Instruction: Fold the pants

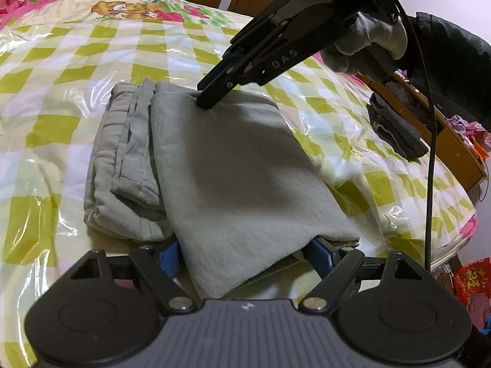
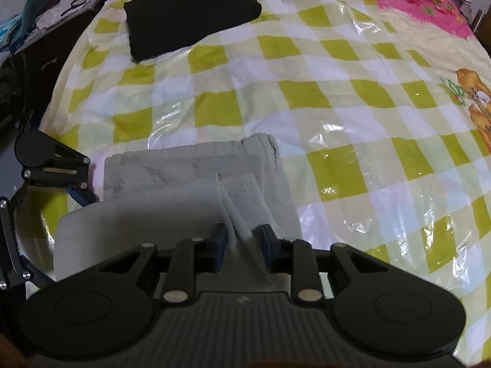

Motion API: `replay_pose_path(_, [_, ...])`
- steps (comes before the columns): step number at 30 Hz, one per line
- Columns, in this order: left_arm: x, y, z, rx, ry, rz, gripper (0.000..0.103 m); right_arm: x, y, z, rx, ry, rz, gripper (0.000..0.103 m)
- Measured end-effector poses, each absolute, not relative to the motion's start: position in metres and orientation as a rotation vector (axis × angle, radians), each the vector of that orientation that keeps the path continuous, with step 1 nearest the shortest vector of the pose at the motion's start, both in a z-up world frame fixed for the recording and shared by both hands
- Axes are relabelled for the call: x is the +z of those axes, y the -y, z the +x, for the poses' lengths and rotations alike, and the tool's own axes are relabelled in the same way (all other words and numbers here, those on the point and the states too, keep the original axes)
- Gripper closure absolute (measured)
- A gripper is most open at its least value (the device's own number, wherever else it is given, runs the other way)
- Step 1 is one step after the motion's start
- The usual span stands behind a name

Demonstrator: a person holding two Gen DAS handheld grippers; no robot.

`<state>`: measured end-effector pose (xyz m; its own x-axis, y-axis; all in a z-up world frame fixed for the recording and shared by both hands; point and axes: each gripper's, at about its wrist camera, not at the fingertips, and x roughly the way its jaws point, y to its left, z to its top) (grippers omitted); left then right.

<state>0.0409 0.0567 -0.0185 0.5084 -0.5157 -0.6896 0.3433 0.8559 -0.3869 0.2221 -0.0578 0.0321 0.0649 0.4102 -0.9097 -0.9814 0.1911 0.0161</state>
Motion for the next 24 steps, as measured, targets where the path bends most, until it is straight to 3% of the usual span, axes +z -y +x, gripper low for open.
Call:
replay_pose_path(2, [-0.019, -0.056, 0.042, -0.525, -0.900, -0.209, 0.011, 0.033, 0.058, 0.224, 1.224, -0.964, -0.768, 0.089])
replay_pose_path(19, [-0.020, -0.058, 0.042, -0.536, -0.906, -0.209, 0.009, 0.021, 0.041, 0.216, 1.287, -0.974, -0.818, 0.085])
replay_pose_path(21, [-0.020, -0.058, 0.042, -0.536, -0.905, -0.209, 0.009, 0.019, 0.037, 0.211, 1.262, -0.943, -0.823, 0.090])
replay_pose_path(23, [-0.020, -0.058, 0.042, -0.535, -0.904, -0.209, 0.009, 0.022, 0.036, 0.211, 1.228, -0.947, -0.777, 0.102])
replay_pose_path(24, [-0.020, -0.058, 0.042, -0.535, -0.903, -0.208, 0.009, 0.024, 0.037, 0.212, 1.208, -0.948, -0.748, 0.102])
